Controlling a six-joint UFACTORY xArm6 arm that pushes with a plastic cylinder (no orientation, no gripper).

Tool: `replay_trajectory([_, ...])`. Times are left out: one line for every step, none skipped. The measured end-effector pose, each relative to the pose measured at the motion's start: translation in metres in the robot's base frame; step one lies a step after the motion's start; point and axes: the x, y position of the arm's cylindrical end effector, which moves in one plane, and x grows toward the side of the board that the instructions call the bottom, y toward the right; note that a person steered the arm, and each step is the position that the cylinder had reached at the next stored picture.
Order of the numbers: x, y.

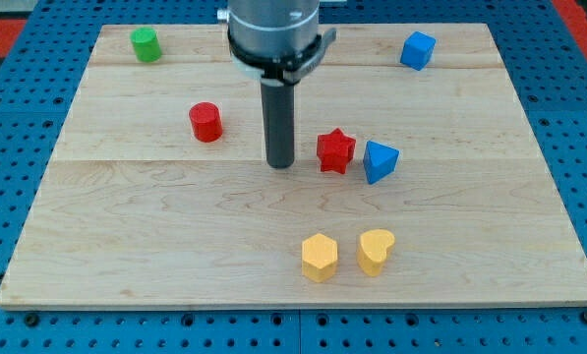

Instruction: Move the yellow heart to the left side of the red circle

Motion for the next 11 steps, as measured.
replay_trajectory([0.04,0.07])
replay_trajectory([0.071,0.146])
replay_trajectory([0.119,0.164])
replay_trajectory([0.114,0.077])
replay_trajectory([0.048,0.03])
replay_trajectory([0.039,-0.029])
replay_trajectory([0.034,0.007])
replay_trajectory([0.056,0.061])
replay_trajectory([0.03,0.047])
replay_trajectory([0.006,-0.006])
replay_trajectory([-0.014,-0.07])
